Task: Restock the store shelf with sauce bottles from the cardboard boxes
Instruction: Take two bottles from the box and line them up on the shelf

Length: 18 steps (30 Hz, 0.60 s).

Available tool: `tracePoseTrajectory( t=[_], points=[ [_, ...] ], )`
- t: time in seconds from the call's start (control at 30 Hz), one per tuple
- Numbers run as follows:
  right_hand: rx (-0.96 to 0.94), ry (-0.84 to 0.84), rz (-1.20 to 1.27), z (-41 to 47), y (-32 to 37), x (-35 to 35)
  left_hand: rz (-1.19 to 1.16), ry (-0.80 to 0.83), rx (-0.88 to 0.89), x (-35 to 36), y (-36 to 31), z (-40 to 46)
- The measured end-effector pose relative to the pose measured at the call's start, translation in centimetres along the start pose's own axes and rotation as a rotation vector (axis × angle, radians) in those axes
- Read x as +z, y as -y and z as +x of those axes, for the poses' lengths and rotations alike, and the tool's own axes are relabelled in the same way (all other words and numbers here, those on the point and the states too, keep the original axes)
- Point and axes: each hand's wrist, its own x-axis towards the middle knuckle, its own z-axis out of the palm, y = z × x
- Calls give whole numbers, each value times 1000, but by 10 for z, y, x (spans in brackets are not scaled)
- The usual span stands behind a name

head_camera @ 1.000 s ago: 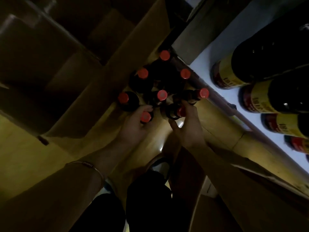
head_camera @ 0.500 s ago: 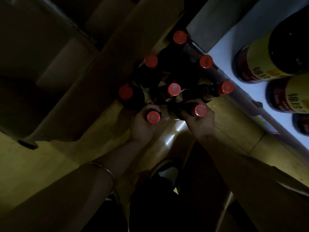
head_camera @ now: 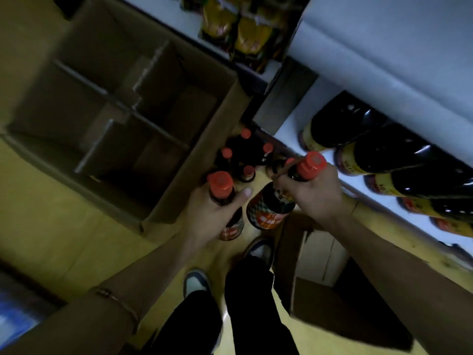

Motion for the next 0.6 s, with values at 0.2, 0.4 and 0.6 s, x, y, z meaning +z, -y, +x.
tracePoseTrajectory(
  t=[0.2, 0.4, 0.6],
  points=[
    [-43, -103, 20, -57, 157, -98, -92, 23, 148, -55, -171, -47],
    [-66, -213, -8, -146, 302, -191, -29, 117, 408, -97, -332, -119],
    [-80, -381, -37, -242, 398, -277, -8, 254, 593, -108, -457, -181]
  ],
)
